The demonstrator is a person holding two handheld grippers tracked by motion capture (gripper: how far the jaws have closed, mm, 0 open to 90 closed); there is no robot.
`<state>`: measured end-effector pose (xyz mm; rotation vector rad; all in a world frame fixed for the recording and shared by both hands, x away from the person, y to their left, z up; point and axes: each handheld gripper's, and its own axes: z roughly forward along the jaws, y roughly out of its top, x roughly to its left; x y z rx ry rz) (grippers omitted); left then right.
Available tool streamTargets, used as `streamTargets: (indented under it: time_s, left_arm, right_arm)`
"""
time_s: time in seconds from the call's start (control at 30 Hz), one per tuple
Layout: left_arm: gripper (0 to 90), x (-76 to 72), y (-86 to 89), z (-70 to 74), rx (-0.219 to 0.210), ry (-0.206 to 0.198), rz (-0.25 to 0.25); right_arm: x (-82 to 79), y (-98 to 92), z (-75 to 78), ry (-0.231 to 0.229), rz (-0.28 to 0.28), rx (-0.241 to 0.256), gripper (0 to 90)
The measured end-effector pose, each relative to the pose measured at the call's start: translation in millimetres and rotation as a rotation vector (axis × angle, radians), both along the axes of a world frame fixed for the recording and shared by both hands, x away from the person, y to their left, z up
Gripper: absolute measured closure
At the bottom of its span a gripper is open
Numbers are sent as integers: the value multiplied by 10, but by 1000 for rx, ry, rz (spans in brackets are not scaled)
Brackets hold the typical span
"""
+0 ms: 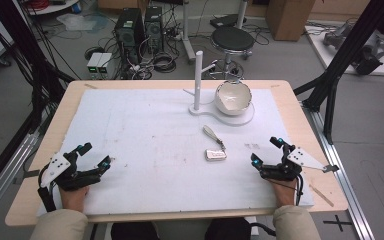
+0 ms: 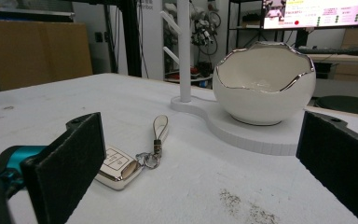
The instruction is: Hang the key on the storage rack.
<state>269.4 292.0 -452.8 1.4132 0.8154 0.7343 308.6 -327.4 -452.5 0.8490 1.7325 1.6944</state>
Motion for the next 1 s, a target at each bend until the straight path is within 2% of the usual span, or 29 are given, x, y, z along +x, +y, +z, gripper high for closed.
streamTargets:
  time_s: [0.4,0.53,0.7,0.77,0.8,0.83,0.9,0.93,0.97,1.0]
  left_arm:
    - [134,-2,-3,0,3,-2,0]
    - [135,0,-6,0,1,-1,1]
    - [135,-2,-5,1,6,-6,-1]
    - [134,-2,-5,1,3,-4,-1]
    - [134,-3,-5,1,2,-3,0]
    - [135,-3,-5,1,1,-3,0]
    - [135,-4,-3,0,2,-3,0]
    - [134,-5,-4,-1,0,-5,0]
    - [135,-5,-3,-1,-1,-7,1]
    - [135,-5,-2,-1,0,-9,0]
  right_arm:
    - [3,3,1,-5,-4,-8,4]
    - [16,5,6,8,-6,-10,4]
    - [55,26,31,49,-32,-16,4]
    - [91,66,170,37,-35,-45,4]
    - [91,66,170,37,-35,-45,4]
    - [111,83,238,34,-36,-55,4]
    - [155,117,381,35,-32,-63,4]
    - [209,162,522,28,-29,-82,4]
    - [238,190,588,37,-25,-92,4]
    - [238,190,588,37,-25,-92,4]
